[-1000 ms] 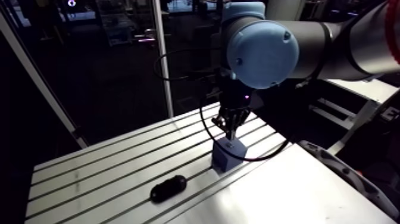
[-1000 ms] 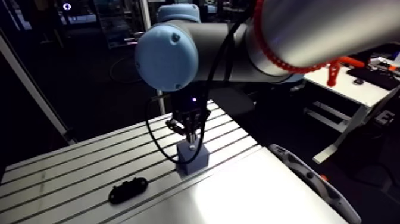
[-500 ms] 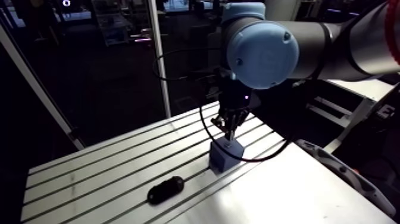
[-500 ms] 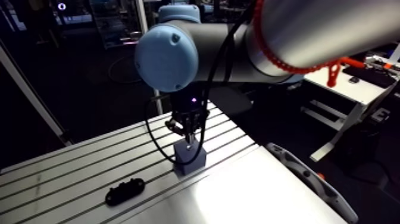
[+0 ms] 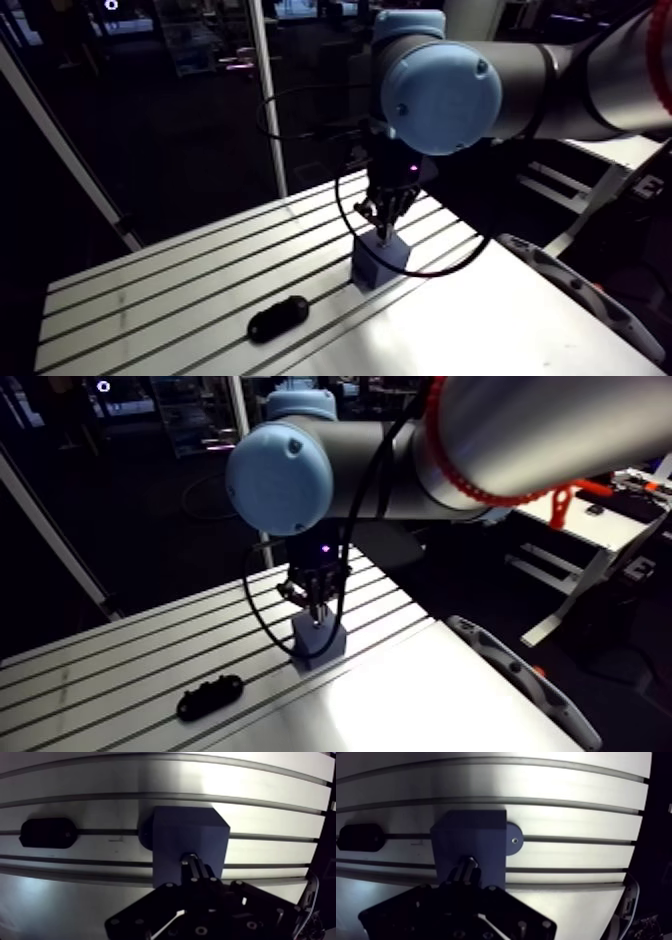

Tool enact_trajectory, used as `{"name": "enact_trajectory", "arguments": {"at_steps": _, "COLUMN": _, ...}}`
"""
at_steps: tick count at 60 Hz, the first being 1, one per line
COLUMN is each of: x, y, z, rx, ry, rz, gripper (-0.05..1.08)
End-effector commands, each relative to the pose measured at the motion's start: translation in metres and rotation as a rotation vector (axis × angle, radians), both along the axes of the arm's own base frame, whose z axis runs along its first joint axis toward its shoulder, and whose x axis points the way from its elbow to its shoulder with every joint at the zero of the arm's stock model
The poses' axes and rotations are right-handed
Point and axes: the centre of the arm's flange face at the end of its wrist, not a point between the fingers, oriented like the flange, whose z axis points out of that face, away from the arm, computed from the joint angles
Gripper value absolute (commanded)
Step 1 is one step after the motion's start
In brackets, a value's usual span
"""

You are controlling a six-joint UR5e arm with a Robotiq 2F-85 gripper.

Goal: Pick up the M10 bolt and insert it into the hex recess until seated.

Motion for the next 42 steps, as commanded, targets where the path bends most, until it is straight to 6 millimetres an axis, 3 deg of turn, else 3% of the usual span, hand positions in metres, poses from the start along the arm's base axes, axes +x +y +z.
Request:
{"name": "enact_trajectory", "arguments": {"at_steps": 1, "x": 0.0010, "y": -0.0007, "z": -0.0022, "rx": -0.002, "ry": -0.004, "rz": -0.001, "gripper": 1.08}}
{"name": "enact_trajectory", "arguments": {"at_steps": 42, "x": 0.0012, "y": -0.0005, "z": -0.0058, "rx": -0.004, "ry": -0.011, "rz": 0.000, "gripper": 1.08}}
